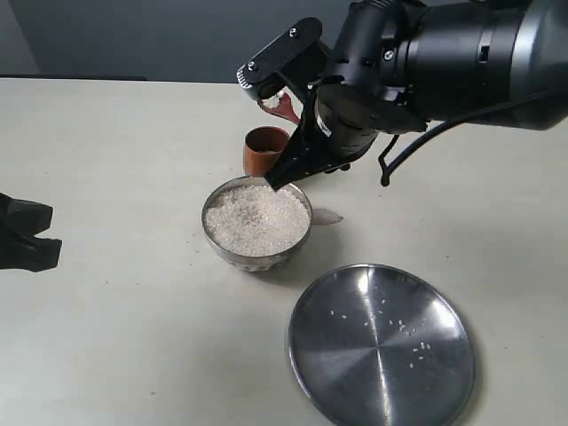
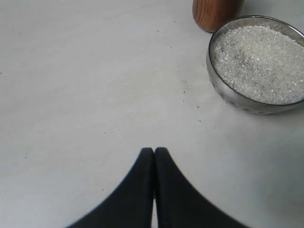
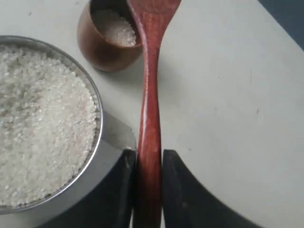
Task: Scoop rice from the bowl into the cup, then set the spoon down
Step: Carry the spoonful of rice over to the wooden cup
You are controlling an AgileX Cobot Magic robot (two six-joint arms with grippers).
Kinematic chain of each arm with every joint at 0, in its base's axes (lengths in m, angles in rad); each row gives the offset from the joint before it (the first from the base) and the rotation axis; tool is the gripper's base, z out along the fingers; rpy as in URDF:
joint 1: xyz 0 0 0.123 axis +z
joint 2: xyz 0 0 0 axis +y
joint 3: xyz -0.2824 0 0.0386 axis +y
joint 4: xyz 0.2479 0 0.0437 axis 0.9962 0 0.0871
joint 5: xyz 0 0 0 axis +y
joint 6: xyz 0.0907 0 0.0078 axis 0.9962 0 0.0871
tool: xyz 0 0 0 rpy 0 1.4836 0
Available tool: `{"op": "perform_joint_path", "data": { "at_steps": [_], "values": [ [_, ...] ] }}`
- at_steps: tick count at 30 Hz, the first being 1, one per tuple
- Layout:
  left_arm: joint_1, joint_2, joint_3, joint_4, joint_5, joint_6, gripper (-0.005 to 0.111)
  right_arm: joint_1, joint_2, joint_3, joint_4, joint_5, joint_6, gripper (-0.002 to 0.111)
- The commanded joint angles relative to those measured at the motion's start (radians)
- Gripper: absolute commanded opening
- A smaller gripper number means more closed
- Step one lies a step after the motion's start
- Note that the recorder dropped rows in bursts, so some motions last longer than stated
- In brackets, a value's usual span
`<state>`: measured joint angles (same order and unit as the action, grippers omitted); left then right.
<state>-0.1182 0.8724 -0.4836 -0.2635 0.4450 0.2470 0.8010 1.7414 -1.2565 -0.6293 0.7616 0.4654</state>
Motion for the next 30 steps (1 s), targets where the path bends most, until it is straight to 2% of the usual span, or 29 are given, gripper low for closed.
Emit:
{"op": "perform_joint_path", "data": {
  "at_steps": [1,9,16,30],
  "values": [
    [-0.003,-0.001,0.005,0.0,-0.015,-0.003,0.0,-0.022,0.019,-0.006,-0.061,-0.025,-0.005,-0.001],
    [-0.003,-0.001,0.005,0.0,-0.017,-0.003,0.0,-0.022,0.102,-0.061,-0.135,-0.025,-0.005,-0.001],
    [-0.003,-0.001,0.005,0.0,-0.019,-0.003,0.0,-0.022,0.177,-0.144,-0.154,0.046,-0.048,-0.001],
    [-0.003,-0.001,0.005,0.0,-0.021,-0.003,0.0,-0.022,0.231,-0.144,-0.17,0.15,-0.125,-0.001]
  ]
}}
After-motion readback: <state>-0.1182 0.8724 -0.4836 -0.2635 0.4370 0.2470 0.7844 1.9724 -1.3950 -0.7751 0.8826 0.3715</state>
